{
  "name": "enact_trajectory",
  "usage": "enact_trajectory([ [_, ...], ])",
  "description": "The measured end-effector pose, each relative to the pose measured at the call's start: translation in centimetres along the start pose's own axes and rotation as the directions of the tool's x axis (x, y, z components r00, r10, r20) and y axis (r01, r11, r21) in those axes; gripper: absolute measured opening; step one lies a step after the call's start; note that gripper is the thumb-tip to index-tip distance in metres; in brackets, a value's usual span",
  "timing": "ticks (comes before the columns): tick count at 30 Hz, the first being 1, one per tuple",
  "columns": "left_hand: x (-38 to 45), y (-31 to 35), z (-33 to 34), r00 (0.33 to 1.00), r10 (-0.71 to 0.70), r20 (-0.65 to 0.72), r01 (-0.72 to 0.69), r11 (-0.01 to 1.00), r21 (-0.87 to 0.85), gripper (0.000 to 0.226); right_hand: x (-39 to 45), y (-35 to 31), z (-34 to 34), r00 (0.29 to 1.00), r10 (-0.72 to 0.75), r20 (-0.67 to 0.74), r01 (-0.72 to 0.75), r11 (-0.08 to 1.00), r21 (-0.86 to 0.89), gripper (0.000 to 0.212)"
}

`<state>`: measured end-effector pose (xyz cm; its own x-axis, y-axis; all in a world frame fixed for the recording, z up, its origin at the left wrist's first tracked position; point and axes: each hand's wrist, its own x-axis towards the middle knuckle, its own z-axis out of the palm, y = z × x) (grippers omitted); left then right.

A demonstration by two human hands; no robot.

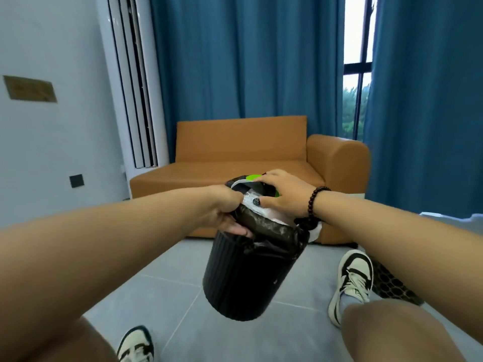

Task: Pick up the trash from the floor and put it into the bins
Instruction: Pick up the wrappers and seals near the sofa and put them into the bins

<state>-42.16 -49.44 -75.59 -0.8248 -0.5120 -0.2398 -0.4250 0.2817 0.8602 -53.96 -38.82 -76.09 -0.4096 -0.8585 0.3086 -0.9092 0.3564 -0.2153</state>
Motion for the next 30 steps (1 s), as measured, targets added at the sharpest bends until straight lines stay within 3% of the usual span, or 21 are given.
enact_trajectory([
  [7, 2.9, 0.4, -2.7, 0.999, 0.022, -0.041, -0.017, 0.995, 0.103, 0.044, 4.9, -0.9, -1.5, 0.988, -0.016, 0.156, 0.062, 0.954, -0.294, 0.035],
  [14, 16.7, -5.5, -1.5, 0.994, -0.109, -0.004, 0.107, 0.974, 0.198, 0.034, 13.5, 4.6, 7.8, 0.951, 0.053, 0.303, 0.060, 0.934, -0.352, 0.045],
  [18, 23.6, -9.3, -1.4, 0.996, -0.087, -0.009, 0.087, 0.974, 0.207, 0.027, 17.3, 9.0, 14.0, 0.877, 0.131, 0.463, 0.071, 0.916, -0.394, 0.036],
  [25, 31.7, -10.9, -2.2, 0.996, -0.081, -0.035, 0.084, 0.988, 0.133, 0.030, 21.2, 13.4, 18.3, 0.892, 0.110, 0.438, 0.028, 0.955, -0.296, 0.049],
  [30, 34.1, -11.7, 0.7, 0.991, -0.106, -0.078, 0.098, 0.990, -0.101, 0.036, 21.9, 17.8, 17.6, 0.959, 0.085, 0.270, -0.014, 0.966, -0.257, 0.027],
])
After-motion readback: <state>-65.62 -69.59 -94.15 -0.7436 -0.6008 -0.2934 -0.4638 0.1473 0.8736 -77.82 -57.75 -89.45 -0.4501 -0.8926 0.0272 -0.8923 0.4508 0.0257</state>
